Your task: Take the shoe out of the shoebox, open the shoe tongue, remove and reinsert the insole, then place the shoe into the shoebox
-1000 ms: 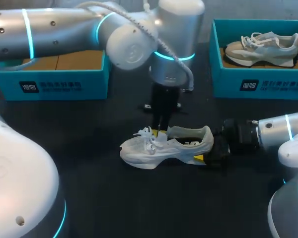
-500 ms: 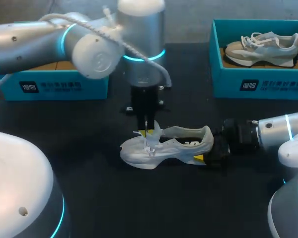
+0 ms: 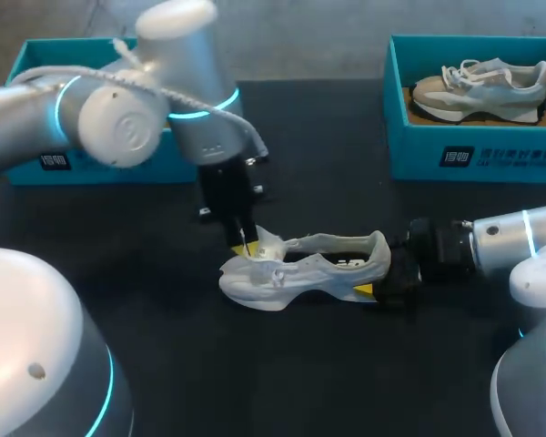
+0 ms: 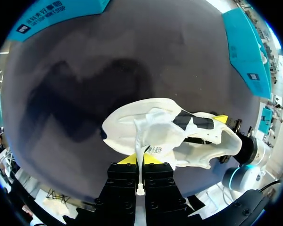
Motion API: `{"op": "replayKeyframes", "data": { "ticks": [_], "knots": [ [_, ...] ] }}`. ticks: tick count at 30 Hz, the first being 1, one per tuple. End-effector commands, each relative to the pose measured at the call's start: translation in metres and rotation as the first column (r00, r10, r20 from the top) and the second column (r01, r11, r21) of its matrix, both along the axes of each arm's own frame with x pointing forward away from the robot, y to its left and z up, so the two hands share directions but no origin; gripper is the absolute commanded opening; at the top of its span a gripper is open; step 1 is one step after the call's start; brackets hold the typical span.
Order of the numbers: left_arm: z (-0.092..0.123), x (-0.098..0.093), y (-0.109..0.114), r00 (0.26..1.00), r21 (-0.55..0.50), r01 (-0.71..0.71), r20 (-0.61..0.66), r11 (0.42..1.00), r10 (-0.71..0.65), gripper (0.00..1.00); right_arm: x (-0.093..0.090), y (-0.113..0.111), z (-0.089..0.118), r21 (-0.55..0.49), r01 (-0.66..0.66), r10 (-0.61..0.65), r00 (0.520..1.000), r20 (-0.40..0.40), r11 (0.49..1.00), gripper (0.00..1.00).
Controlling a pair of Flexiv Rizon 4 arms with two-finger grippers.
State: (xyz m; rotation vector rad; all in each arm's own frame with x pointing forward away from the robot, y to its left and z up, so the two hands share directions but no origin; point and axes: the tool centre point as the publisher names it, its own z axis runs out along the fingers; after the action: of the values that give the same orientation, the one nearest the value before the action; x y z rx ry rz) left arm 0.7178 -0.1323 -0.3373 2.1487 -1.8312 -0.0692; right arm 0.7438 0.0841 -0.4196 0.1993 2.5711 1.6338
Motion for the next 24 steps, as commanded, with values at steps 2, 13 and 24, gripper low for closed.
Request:
{"op": "replayKeyframes", "data": {
  "ticks": [2,13,24],
  "knots": [
    [-0.010,-0.005,0.008,0.999,-0.152,-0.053,-0.006,0.987,0.053,0.00,-0.001,0.000,0.001,-0.005,0.001,-0.001,1.000,-0.001,1.000,0.00],
    [-0.023,-0.010,0.014,0.996,-0.132,-0.084,-0.033,0.988,0.080,0.00,-0.001,0.000,0.001,-0.005,0.001,-0.001,1.000,-0.001,1.000,0.00],
    [0.023,-0.009,0.014,0.997,-0.162,0.021,0.078,0.987,-0.008,0.83,-0.001,0.000,0.001,-0.005,0.001,-0.001,1.000,-0.001,1.000,0.00]
  ]
}}
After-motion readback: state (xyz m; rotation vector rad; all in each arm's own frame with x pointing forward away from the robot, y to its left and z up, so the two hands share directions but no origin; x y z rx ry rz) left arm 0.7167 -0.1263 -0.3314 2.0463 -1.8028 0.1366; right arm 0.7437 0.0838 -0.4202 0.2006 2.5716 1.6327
